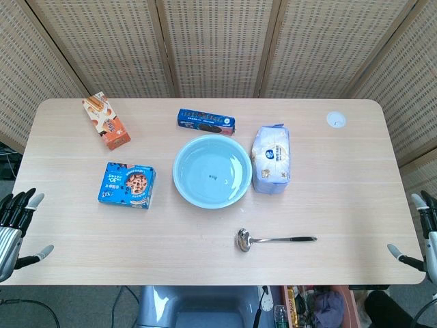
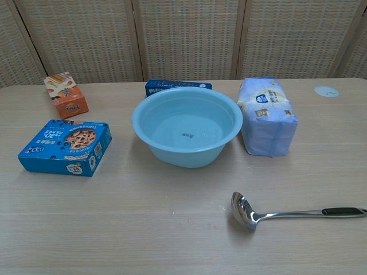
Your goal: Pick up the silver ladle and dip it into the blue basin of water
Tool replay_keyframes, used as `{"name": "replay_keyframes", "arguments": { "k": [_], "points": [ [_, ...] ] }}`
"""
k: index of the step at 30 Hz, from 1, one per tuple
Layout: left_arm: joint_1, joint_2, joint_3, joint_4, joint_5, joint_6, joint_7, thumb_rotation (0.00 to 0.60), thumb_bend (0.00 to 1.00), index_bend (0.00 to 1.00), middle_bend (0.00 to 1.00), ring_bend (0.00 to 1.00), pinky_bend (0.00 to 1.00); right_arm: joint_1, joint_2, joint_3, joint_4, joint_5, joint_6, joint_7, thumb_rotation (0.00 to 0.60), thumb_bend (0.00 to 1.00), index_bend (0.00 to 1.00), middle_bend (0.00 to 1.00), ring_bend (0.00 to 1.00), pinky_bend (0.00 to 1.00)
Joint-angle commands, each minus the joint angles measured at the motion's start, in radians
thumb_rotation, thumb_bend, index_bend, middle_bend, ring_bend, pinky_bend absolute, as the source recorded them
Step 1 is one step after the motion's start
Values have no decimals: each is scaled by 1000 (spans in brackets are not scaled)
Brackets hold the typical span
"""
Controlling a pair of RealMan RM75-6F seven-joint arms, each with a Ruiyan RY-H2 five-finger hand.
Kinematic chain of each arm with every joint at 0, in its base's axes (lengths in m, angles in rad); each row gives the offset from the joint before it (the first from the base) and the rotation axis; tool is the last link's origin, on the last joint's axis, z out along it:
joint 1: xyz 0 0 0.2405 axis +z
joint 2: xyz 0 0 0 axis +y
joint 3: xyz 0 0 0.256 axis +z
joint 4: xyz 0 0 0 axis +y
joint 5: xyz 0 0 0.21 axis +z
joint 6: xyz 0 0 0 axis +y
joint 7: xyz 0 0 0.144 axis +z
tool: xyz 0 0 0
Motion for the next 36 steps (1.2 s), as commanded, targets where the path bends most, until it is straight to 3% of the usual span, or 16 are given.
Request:
{"name": "replay_keyframes", "arguments": {
  "k": [1, 7, 9, 13, 14, 16, 22, 27, 30, 36],
  "points": [
    [-1, -2, 0, -1, -1, -3, 3, 600, 0, 0, 0, 0, 0, 2, 0, 0, 0, 1, -4, -2, 600, 0, 0, 0, 0, 0],
    [-5, -4, -2, -1, -11, -15, 6, 600, 0, 0, 0, 0, 0, 13, 2, -10, -5, 8, -40, -30, 600, 0, 0, 3, 0, 0],
    [-7, -5, -6, -2, -21, -21, 5, 600, 0, 0, 0, 0, 0, 31, 6, -14, -11, 6, -76, -42, 600, 0, 0, 100, 74, 64],
    [-22, -10, -21, -2, -49, -46, 15, 600, 0, 0, 0, 0, 0, 110, -3, -14, 12, -41, -171, -106, 600, 0, 0, 593, 567, 774],
    [-28, -11, -24, -4, -58, -57, 18, 600, 0, 0, 0, 0, 0, 141, 3, -17, 1, -47, -223, -121, 600, 0, 0, 687, 665, 896],
    [-36, -14, -29, -4, -71, -74, 24, 600, 0, 0, 0, 0, 0, 195, 20, -21, -34, -40, -324, -171, 600, 0, 0, 777, 773, 991],
    [-53, -29, -47, -8, -123, -109, 60, 600, 0, 0, 0, 0, 0, 335, -32, 2, -181, 119, -560, -436, 600, 0, 1, 891, 892, 1000],
    [-60, -37, -54, -8, -148, -123, 74, 600, 0, 0, 0, 0, 0, 403, -143, 9, -188, 301, -632, -605, 600, 0, 67, 925, 926, 1000],
    [-64, -40, -60, -8, -163, -129, 82, 600, 0, 0, 0, 0, 0, 442, -218, 14, -182, 419, -627, -711, 600, 0, 114, 929, 929, 1000],
    [-75, -46, -72, -4, -193, -146, 93, 600, 0, 0, 0, 0, 0, 486, -339, 21, -142, 510, -566, -804, 600, 19, 299, 939, 935, 1000]
  ]
}}
